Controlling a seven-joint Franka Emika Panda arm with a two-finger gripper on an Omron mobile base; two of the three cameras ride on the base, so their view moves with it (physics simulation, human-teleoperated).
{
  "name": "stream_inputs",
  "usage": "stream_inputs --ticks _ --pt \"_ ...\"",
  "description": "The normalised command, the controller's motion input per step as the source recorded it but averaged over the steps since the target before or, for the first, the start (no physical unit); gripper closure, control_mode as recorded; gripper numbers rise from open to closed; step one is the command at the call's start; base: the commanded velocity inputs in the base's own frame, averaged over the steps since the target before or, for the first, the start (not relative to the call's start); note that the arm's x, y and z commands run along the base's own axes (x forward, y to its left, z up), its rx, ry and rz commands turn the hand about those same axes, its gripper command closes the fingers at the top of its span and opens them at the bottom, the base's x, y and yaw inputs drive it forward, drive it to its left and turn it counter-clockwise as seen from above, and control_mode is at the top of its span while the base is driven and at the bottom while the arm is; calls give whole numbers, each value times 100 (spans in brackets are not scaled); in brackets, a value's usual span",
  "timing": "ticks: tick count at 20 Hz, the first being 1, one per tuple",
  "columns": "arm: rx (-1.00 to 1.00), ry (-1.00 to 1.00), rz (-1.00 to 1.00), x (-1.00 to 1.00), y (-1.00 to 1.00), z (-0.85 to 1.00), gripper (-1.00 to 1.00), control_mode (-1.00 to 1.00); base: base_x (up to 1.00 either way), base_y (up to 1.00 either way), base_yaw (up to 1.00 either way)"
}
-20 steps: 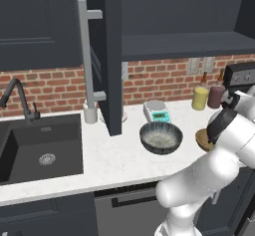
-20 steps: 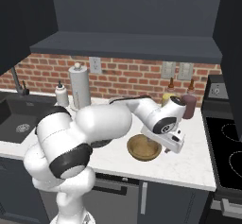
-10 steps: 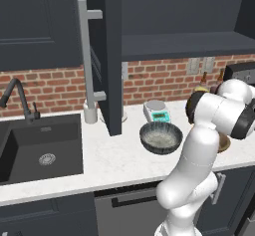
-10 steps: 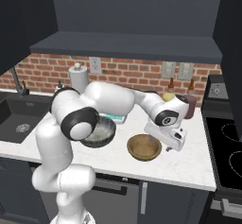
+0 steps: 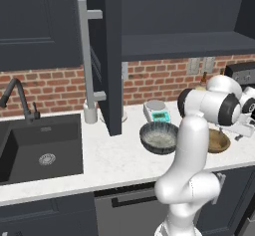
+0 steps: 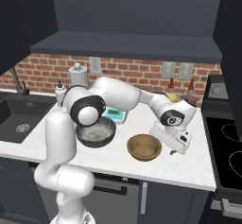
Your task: Pick up the bowls on the counter and stack them on top of one another in the open cabinet. Place the smaller bowl on top of the larger bowl.
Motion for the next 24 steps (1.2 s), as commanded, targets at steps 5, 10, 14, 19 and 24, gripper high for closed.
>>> stream_inputs --ticks 5,10,14,19,24 --pt "0 2 0 3 6 -17 -100 -100 0 0 0" --pt "0 0 0 0 28 -15 -100 -100 0 0 0" --pt "0 0 0 -8 37 -5 -100 -100 0 0 0" --pt "0 0 0 -25 40 -1 -100 -100 0 0 0" --pt "0 0 0 -10 40 -11 100 -100 0 0 0"
